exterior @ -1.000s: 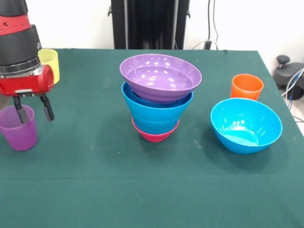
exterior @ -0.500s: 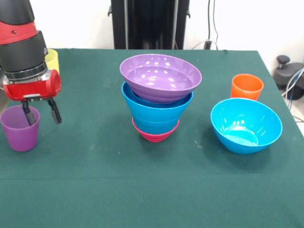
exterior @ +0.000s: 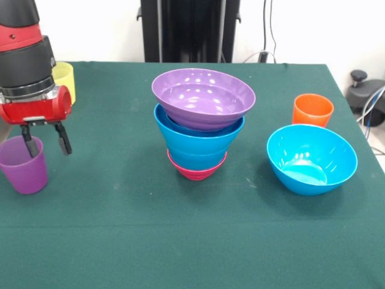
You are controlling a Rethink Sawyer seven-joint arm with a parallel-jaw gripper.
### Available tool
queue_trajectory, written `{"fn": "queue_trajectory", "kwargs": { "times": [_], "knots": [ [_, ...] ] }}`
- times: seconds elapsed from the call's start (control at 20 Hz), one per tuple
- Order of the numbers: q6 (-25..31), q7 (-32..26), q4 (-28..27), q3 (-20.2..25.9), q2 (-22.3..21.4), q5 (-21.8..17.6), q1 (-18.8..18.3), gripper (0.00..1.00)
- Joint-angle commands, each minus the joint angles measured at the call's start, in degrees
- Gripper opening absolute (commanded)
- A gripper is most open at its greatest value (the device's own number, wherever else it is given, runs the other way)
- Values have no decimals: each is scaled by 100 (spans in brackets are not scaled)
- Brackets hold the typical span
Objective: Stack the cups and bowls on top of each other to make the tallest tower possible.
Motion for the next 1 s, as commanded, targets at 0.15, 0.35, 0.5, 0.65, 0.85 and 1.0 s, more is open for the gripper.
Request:
{"fn": "queue_trajectory", "kwargs": {
  "times": [0.15, 0.35, 0.5, 0.65, 0.85, 1.0],
  "knots": [
    [82, -1167, 55, -303, -172, -416, 41, 100],
    [13, -1146, 38, -365, -96, -496, 43, 100],
    [-67, -1138, -70, -457, 105, -609, 62, 100],
    [-148, -1114, -129, -536, 239, -695, 59, 100],
    [-184, -1090, -193, -595, 311, -764, 81, 100],
    [-194, -1130, -262, -568, 427, -796, 64, 100]
  ]
}}
